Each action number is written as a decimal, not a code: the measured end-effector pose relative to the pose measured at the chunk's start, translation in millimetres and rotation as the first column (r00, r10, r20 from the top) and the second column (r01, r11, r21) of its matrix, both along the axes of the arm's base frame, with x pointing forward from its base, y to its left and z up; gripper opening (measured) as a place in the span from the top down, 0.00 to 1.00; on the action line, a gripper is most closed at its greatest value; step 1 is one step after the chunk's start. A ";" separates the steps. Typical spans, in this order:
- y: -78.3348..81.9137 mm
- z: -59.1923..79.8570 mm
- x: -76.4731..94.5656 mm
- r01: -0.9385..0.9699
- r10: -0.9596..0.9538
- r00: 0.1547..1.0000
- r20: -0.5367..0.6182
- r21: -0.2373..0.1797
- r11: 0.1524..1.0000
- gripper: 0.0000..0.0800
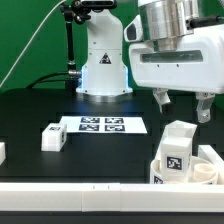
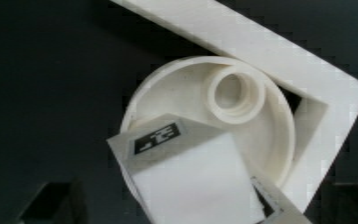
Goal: Assemble stool
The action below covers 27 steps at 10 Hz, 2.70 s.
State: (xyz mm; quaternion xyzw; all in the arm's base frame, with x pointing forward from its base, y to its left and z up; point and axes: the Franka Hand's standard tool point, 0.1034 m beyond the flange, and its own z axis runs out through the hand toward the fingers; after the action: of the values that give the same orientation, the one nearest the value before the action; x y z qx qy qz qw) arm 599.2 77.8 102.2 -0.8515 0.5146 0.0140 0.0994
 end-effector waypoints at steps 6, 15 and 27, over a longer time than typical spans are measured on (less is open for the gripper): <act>-2.8 -3.0 -1.8 -0.532 0.538 0.842 0.048 -0.103 0.841 0.19; 0.9 -5.7 -3.2 -0.912 0.934 0.355 0.034 -0.207 0.354 0.19; -7.1 -24.0 -6.2 -0.918 0.950 -0.294 -0.105 -0.245 -0.311 0.44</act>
Offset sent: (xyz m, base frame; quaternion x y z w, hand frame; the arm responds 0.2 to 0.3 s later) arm 0.0000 0.0000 0.0000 0.0000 0.0000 -0.1938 0.9810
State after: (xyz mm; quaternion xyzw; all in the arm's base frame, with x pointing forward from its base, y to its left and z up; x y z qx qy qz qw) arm 593.1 70.7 78.2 -0.9211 -0.3877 -0.0303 -0.0165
